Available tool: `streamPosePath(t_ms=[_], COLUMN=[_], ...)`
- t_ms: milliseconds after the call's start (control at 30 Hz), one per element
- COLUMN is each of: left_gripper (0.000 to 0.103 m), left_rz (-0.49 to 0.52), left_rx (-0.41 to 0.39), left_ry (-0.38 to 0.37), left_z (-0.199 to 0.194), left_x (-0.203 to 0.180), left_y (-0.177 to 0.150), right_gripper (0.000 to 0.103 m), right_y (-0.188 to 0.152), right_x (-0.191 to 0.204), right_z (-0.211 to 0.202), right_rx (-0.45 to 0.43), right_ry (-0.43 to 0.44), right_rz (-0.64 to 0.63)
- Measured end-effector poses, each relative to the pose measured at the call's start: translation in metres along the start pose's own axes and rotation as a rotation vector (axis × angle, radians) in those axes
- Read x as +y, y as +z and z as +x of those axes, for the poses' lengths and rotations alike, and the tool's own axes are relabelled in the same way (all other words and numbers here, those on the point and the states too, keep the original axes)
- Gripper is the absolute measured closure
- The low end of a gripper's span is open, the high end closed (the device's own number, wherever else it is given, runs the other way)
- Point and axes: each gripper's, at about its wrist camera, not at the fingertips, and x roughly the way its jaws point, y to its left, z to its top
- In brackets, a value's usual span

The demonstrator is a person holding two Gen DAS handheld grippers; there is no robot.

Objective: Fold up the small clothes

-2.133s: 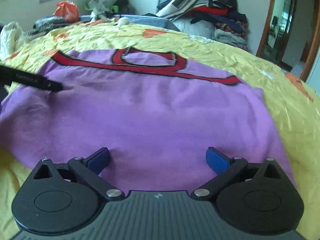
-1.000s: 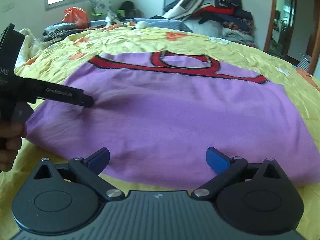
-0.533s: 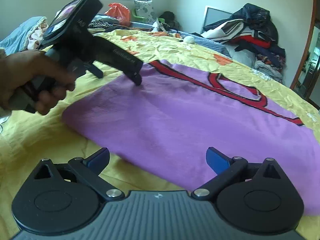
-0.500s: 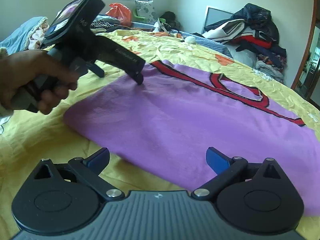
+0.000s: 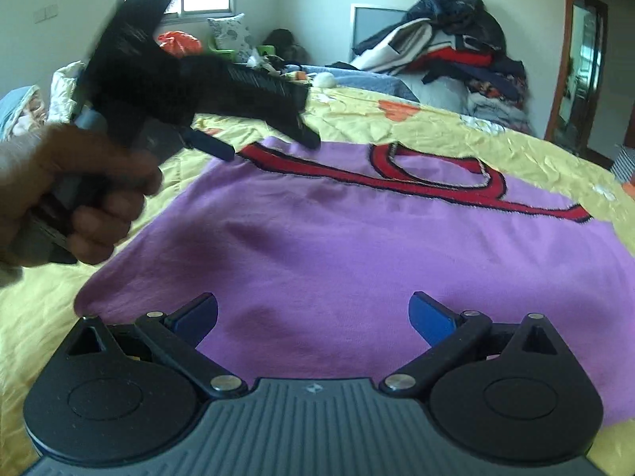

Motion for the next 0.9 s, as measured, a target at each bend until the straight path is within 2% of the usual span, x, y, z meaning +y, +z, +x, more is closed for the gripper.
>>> streamPosePath(t_ms=[67, 133, 233, 367, 567, 900], left_gripper=[0.004, 0.004, 0.002, 0.002, 0.002, 0.001], left_rz=[0.043, 0.086, 0.098, 0.094, 0.101, 0.099], left_rx=[0.045, 0.035, 0.027, 0.021, 0.008, 0.004], left_ry=[0.087, 0.166, 0.197, 0.217, 0.229, 0.236], left_z=[0.021, 0.028, 0.028, 0.029, 0.028, 0.027], left_x=[-0.001, 0.000, 0.001, 0.003, 0.000, 0.000], left_y=[-0.003, -0.008, -0.011, -0.010, -0.013, -0.015], right_gripper=[0.000, 0.000, 0.000, 0.000, 0.000, 0.000], right_y=[0.000, 0.000, 0.001, 0.002, 0.003, -0.002], right_x=[-0.008, -0.020, -0.042, -0.065, -0.095, -0.136], right_z=[0.000, -0.001, 0.000, 0.000, 0.004, 0.018], right_rx=[0.001, 0.000, 0.021, 0.046, 0.060, 0.100], right_ry=[-0.017, -0.023, -0.038, -0.081, -0.164, -0.205], right_rz=[0.010, 0.033, 0.087, 0.147, 0.164, 0.180])
